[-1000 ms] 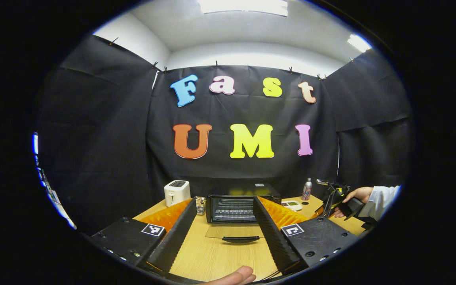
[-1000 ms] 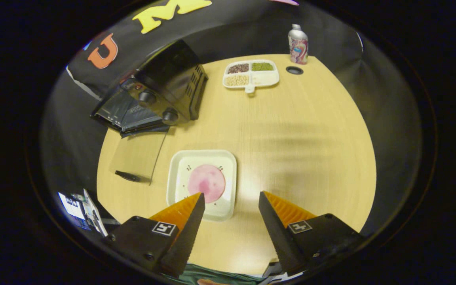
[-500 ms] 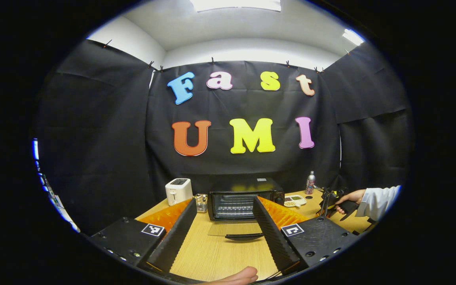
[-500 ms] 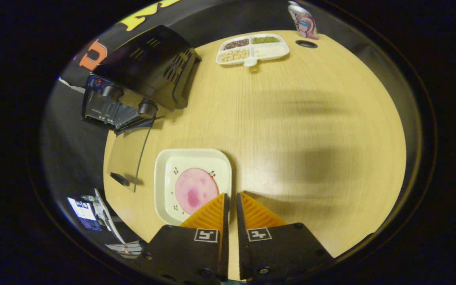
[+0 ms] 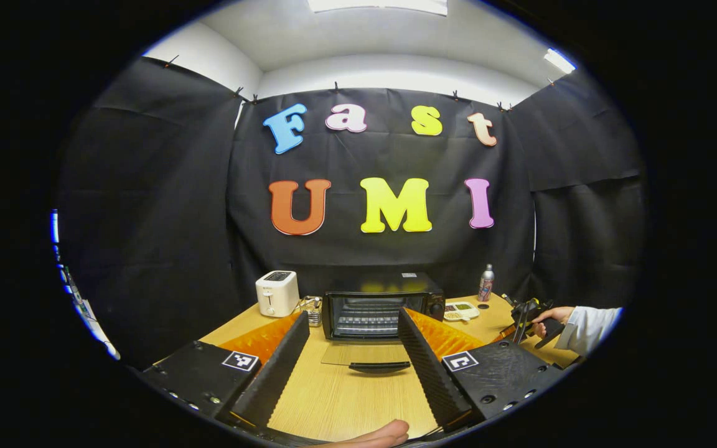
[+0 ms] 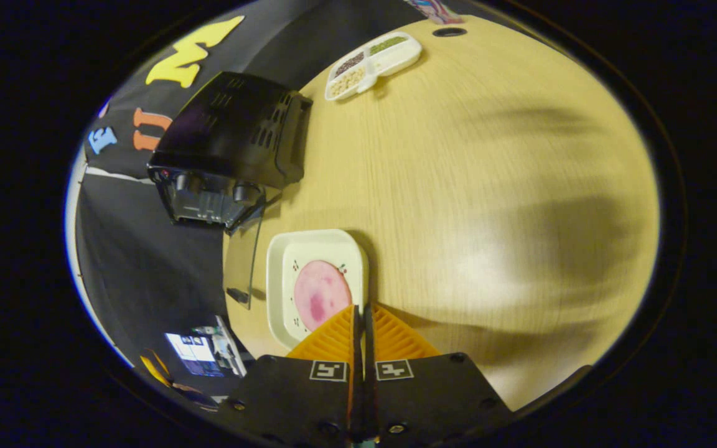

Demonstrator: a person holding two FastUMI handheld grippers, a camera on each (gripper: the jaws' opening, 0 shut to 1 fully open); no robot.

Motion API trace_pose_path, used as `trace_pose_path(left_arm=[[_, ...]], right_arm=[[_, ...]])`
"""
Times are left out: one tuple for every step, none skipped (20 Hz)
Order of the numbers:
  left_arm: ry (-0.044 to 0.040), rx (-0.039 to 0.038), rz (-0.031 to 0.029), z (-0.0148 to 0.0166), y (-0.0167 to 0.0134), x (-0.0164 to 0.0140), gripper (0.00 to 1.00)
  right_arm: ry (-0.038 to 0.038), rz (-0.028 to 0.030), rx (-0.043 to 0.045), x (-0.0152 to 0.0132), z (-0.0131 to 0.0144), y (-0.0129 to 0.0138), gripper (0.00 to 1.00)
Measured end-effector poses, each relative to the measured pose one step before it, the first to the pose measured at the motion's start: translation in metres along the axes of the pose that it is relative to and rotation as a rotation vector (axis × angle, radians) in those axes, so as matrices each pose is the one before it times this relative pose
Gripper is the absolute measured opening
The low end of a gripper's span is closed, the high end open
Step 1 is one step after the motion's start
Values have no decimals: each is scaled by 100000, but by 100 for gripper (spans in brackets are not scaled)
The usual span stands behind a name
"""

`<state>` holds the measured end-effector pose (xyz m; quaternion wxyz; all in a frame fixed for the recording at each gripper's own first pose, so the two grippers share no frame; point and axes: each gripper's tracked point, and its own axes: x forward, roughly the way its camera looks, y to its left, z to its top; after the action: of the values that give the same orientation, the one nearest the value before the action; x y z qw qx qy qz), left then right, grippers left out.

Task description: Open the electric oven with the left hand, put the food in, and close the electric oven.

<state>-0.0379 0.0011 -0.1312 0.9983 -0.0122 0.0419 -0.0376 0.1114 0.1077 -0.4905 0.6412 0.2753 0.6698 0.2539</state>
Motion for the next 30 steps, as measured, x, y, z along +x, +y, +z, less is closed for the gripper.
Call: trace_pose_path(left_arm=[[-442,741,-399,299,-111,-259,92],[149,400,-800,-97,-381,-334,91],[133,169,-1091,65,-419,-389,91],[-343,62,-974,290,-310,-392,91],[-585,44,-481,212,-160,-170,91],[-569,-25,-633,231,-134,-421,92],[-442,69,-544,153,-247,-286,92],[-558,96,-494,179,-230,-227,92],[-337,388,-659,179,-176,-377,92],[-198,385,-412,71,-25,-262,92],[-493,488,-316,174,-75,-257,92],[-573,505,-178,102,-17,-260,92],[-96,1,333,130,189,-251,92],[133,-373,360,7,186,-270,92],[326,8,-155,-71,101,-269,93],[-120,106,234,-30,283,-177,93],[-15,85,364,-36,375,-60,93],[89,-80,376,-76,449,-235,93],[44,-336,601,-93,408,-251,93],[-29,-179,257,-141,356,-105,93],[193,-102,544,-193,396,-121,93],[260,-491,1293,-176,702,-134,93],[-62,-390,1141,-56,497,-154,93],[-187,-275,1015,72,621,-134,93],[147,-487,1085,-112,702,-139,93],[226,-626,992,-292,745,53,93],[165,-741,917,-205,646,40,93],[219,-451,677,-125,642,29,93],[364,-149,914,-208,682,29,93],[243,-148,1532,-249,837,-60,93]], right_arm=[[-1226,4342,3505,-38,-52,-106,2],[-819,3011,3101,-181,-359,-74,2],[-1090,1065,1994,-155,-52,-275,2],[-890,-934,-383,-384,-8,-361,4],[-1111,-1878,-803,-672,26,-261,0],[-1790,-1895,-828,-993,-368,-165,0],[-1089,-1408,-1457,-885,-32,22,0],[-1058,-711,-1429,-629,165,443,0],[-461,-742,-1690,-773,104,529,0],[-886,-1097,-1476,-749,-23,599,4],[-817,-1881,-1293,-671,75,417,0],[-1334,-1541,-1685,-674,94,649,0],[-925,-994,-1980,-558,78,710,0],[-380,-209,-1546,-565,-171,863,4],[25,361,-1370,-492,-192,938,4],[195,452,-1410,-257,-215,1073,4],[-106,304,-1068,-194,-105,1038,4],[38,66,-1046,-126,-209,907,0],[-52,-31,-568,-23,-99,906,0],[-572,-62,209,33,-87,975,0],[-308,-165,-17,191,-16,920,0],[-256,-159,434,7,-123,925,4],[-19,-79,615,200,-41,904,7],[135,25,802,255,-196,984,4],[383,2,612,385,-116,876,4],[56,87,820,361,-170,938,4],[247,-106,-149,482,-110,895,4],[16,56,-279,430,-115,923,4],[225,-304,-483,660,-172,812,1],[405,-380,-291,502,-157,883,0]])
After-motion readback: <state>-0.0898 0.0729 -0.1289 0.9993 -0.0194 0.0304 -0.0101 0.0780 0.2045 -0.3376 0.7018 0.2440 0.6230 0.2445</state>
